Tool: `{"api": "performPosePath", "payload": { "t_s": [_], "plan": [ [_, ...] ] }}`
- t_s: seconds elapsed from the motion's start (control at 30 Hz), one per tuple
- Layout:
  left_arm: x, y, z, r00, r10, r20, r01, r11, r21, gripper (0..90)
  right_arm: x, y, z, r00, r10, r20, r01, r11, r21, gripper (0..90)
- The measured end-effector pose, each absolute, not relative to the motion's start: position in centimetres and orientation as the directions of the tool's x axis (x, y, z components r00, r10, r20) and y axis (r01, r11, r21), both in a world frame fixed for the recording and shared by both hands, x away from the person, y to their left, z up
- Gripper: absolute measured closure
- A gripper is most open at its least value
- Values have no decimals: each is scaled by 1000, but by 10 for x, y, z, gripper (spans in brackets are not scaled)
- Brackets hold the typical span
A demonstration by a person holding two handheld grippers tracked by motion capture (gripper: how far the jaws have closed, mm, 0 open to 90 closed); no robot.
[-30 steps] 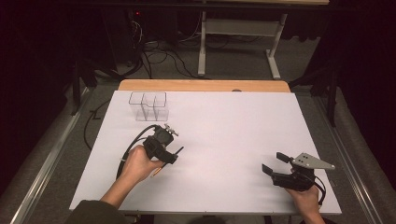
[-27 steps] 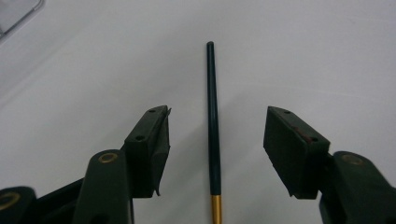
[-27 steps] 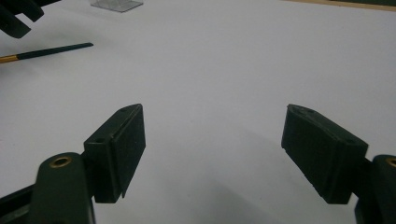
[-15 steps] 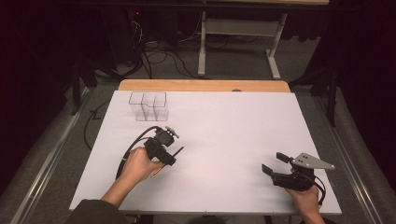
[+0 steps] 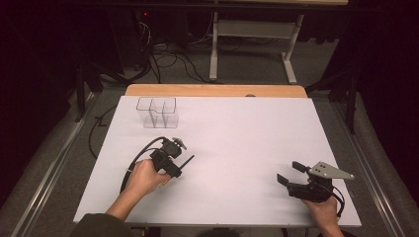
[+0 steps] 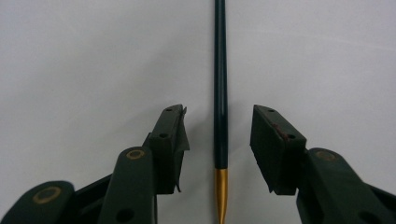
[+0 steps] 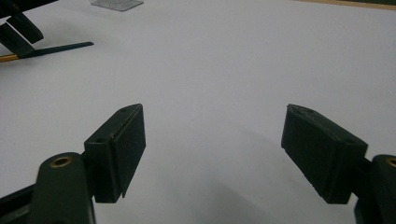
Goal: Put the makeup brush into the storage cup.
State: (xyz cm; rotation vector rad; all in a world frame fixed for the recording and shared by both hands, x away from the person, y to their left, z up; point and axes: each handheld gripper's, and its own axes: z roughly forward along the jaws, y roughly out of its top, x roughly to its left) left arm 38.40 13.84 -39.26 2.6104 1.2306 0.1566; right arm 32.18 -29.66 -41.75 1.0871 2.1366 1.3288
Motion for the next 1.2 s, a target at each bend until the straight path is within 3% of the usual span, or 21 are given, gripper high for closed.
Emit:
{"api": "performPosePath", "payload": {
  "t_s": [0.47,1.2],
  "plan": [
    [384,137,-399,643,766,-7,744,-622,244,605,322,-297,-418,-614,786,67,408,244,880,240],
    [381,135,-401,655,755,-27,733,-627,262,783,322,-296,-418,-625,777,69,405,248,880,239]
  ]
}}
